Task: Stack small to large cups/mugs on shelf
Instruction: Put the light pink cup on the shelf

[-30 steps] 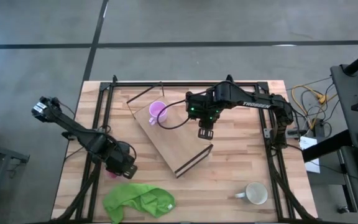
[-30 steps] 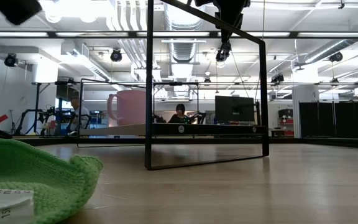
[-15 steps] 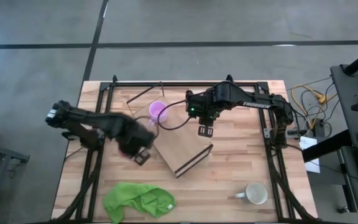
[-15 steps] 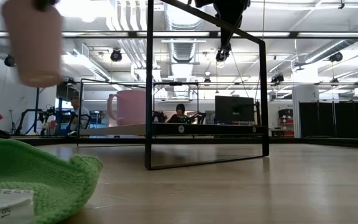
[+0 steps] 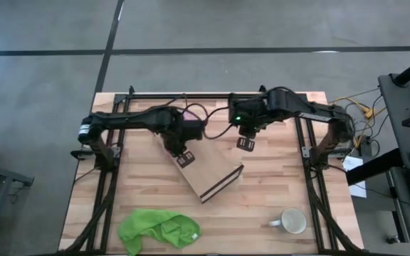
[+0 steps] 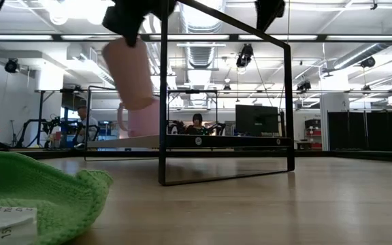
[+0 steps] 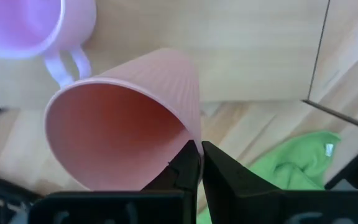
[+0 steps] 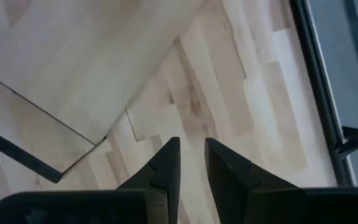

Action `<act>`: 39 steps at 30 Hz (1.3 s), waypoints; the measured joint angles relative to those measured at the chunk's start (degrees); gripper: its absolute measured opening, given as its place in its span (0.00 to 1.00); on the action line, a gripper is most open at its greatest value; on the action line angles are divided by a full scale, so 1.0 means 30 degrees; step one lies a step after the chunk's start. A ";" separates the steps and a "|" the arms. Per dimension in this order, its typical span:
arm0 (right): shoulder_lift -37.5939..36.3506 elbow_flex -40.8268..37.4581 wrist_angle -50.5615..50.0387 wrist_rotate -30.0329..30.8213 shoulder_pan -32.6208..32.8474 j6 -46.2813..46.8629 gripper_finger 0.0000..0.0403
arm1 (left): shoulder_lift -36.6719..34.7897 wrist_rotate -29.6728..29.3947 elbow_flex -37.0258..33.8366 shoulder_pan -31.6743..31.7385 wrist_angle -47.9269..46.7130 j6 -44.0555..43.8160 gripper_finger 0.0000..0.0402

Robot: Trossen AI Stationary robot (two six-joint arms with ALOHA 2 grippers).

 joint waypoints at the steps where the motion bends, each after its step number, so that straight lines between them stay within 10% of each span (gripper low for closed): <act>1: -0.0457 -0.0497 0.0239 0.0006 -0.0007 0.0259 0.17 | 0.0323 -0.0043 0.0311 0.0123 0.0038 0.0388 0.00; 18: -0.7783 -0.9001 0.3181 0.0226 0.0000 0.5695 0.17 | 0.4288 -0.0039 0.3334 0.0610 -0.0044 0.3481 0.00; 39: -0.9688 -0.9732 0.5274 0.0351 0.0000 0.5908 0.17 | 0.4494 -0.0026 0.2721 0.0646 0.1107 0.3306 0.00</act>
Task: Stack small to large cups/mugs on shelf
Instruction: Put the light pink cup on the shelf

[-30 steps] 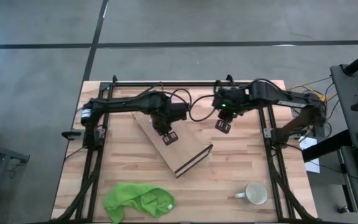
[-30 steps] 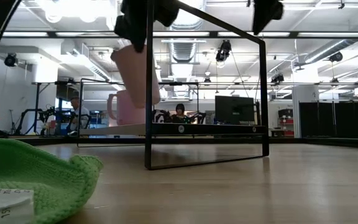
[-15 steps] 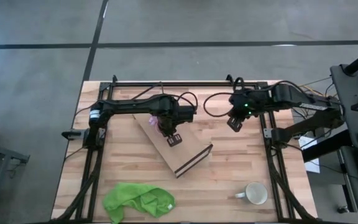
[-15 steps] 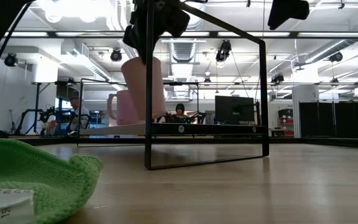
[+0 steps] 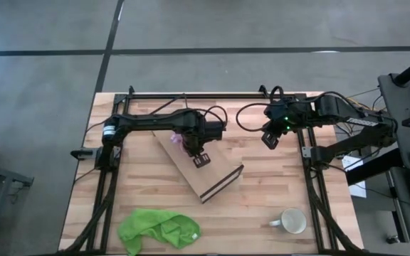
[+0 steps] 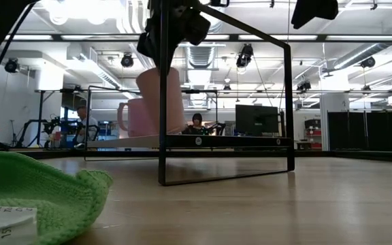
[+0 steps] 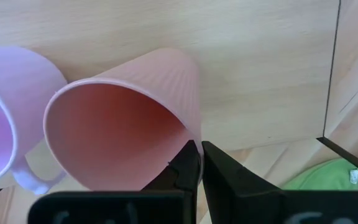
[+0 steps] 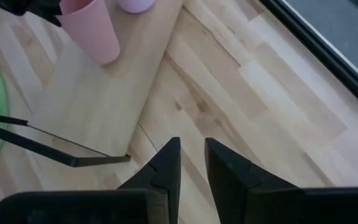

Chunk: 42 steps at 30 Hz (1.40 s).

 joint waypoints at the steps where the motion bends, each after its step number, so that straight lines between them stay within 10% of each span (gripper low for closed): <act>1: 0.0000 0.0000 0.0000 0.0003 0.0000 -0.0025 0.17 | 0.0000 0.0007 -0.0135 0.0000 -0.0021 0.0000 0.00; 33: 0.0007 0.0000 0.0058 -0.0031 0.0000 -0.0699 0.17 | -0.0066 0.0619 -0.1405 0.0007 0.1579 0.0044 0.00; 42: 0.0007 0.0000 0.0052 -0.0031 0.0000 -0.0699 0.17 | 0.0000 0.0571 -0.1653 0.0022 0.2412 0.0001 0.14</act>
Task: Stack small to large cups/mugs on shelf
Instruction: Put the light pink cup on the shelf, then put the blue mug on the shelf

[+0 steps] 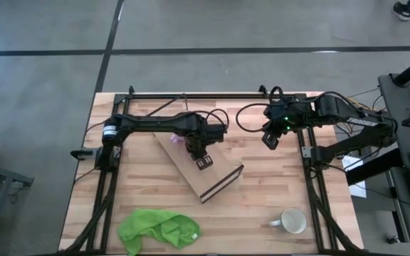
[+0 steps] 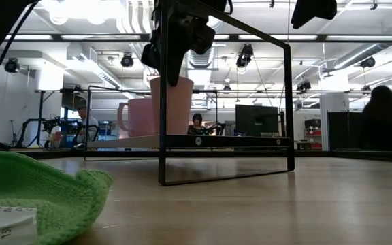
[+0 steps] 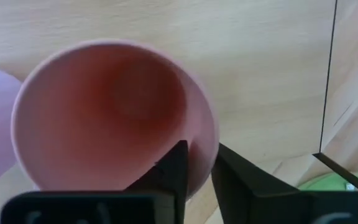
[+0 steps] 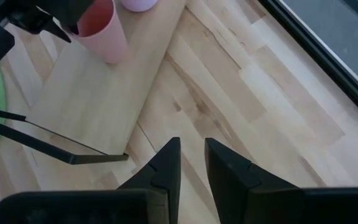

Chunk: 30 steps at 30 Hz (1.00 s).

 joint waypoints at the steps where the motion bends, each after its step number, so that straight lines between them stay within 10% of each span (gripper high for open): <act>1: 0.0000 0.0000 -0.0001 0.0000 0.0000 0.0000 0.17 | 0.0000 -0.0058 0.0000 -0.0007 -0.0022 0.0007 0.16; 22: 0.0000 0.0000 -0.0437 -0.0233 0.0007 -0.0284 0.17 | -0.0294 0.0073 0.0493 -0.0007 -0.0244 -0.0052 0.19; 30: -0.0613 0.0000 -0.1422 -0.4067 0.0051 0.0245 0.17 | -0.1367 0.1546 0.0546 -0.0022 0.0021 -0.0888 0.19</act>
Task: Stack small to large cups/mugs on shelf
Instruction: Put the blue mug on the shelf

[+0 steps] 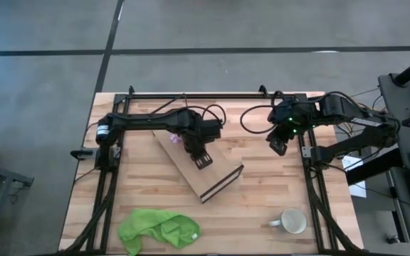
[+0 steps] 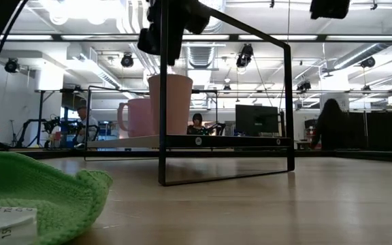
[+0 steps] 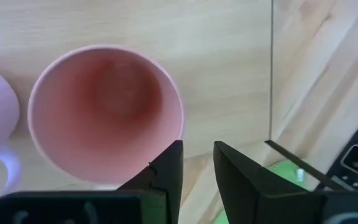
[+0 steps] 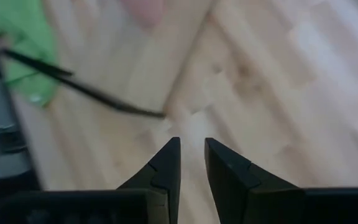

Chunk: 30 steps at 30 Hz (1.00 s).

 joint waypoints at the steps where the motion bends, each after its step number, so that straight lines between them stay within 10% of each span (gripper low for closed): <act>1: -0.0044 0.0000 -0.0014 -0.0522 0.0007 0.0184 0.17 | -0.0166 -0.0011 0.0000 0.0007 0.0056 -0.0134 0.19; 11: -0.0342 0.0007 -0.5006 -0.2628 0.1290 0.3646 0.17 | -0.2065 -0.0131 -0.0007 0.0015 0.0510 -0.0191 0.19; 30: -0.0139 -0.3595 -0.4682 -0.4698 0.9776 0.9851 0.17 | -0.2750 -0.0324 -0.0109 -0.0003 0.0706 0.0027 0.19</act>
